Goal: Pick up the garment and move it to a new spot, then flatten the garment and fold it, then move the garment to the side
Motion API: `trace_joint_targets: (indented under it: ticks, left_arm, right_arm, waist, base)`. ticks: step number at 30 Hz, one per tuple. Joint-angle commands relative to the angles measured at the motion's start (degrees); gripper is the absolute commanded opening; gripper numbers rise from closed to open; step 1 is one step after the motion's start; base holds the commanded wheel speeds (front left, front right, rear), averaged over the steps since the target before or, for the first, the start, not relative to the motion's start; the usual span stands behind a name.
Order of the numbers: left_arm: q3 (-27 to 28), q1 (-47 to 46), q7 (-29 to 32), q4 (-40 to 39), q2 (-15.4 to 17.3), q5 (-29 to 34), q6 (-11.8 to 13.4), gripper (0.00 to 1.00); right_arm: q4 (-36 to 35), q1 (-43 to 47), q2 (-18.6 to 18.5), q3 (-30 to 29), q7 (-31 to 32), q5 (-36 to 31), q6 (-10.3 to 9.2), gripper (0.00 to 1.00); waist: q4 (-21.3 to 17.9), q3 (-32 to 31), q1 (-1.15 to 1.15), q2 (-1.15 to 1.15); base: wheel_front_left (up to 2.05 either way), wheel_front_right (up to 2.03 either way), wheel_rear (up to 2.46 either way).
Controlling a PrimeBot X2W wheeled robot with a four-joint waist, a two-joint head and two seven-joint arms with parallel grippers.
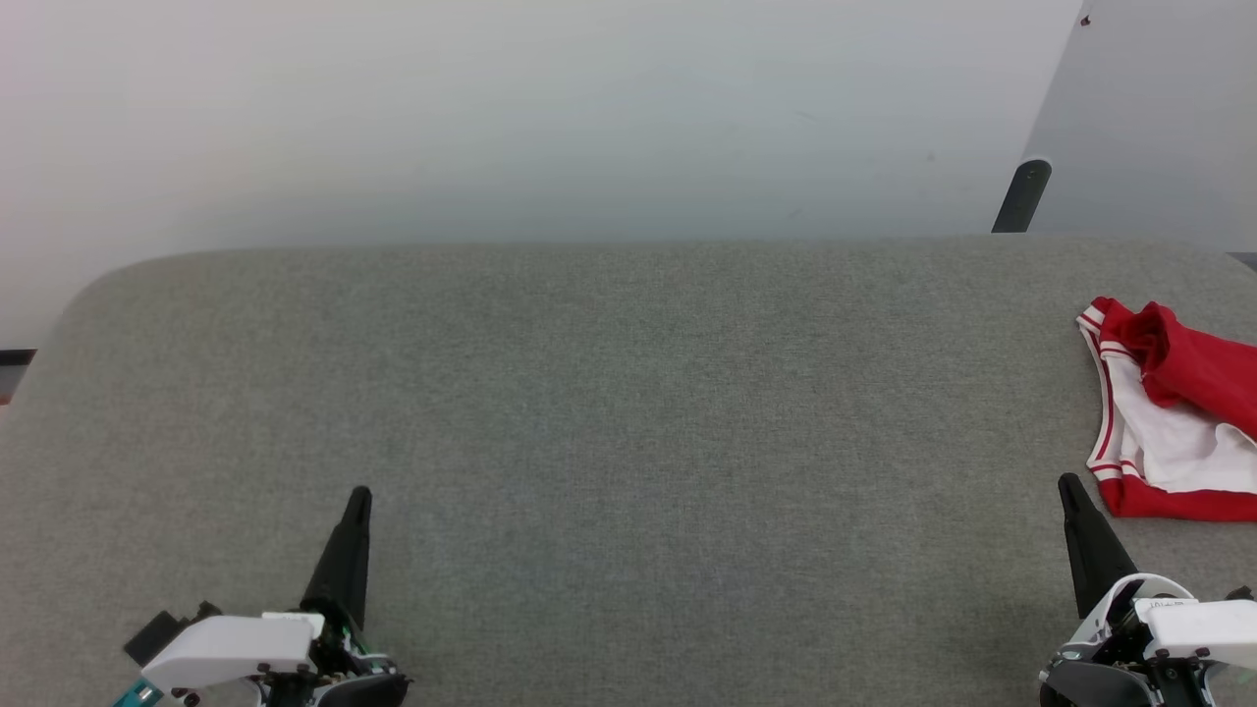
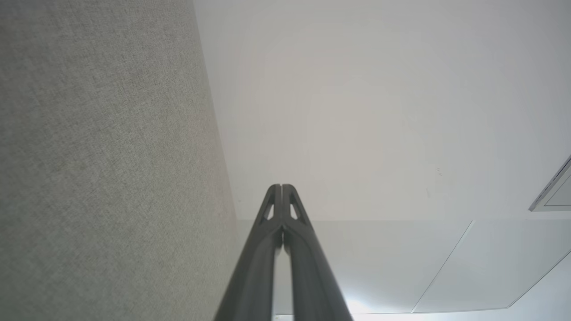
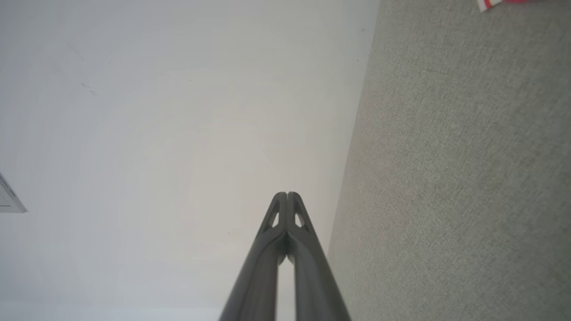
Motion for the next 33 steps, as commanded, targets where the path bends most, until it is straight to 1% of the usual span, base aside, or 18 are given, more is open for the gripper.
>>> trace_joint_targets:
  ticks: [1,33]
  left_arm:
    - [0.17,-0.55,0.14,0.05,-0.05,-0.1,-0.33,0.0]
    - [0.18,-0.55,0.16,0.05,-0.05,-0.08,-0.33,0.0]
  right_arm:
    - [0.01,-0.2,0.18,0.01,0.07,0.21,0.02,0.0]
    - [0.01,-0.2,0.19,0.02,0.06,0.22,0.02,0.0]
  waist:
    - [0.0,0.0,0.0,0.0]
    - [0.0,0.0,0.0,0.0]
  base:
    - [0.0,0.0,0.0]
    - [0.0,0.0,0.0]
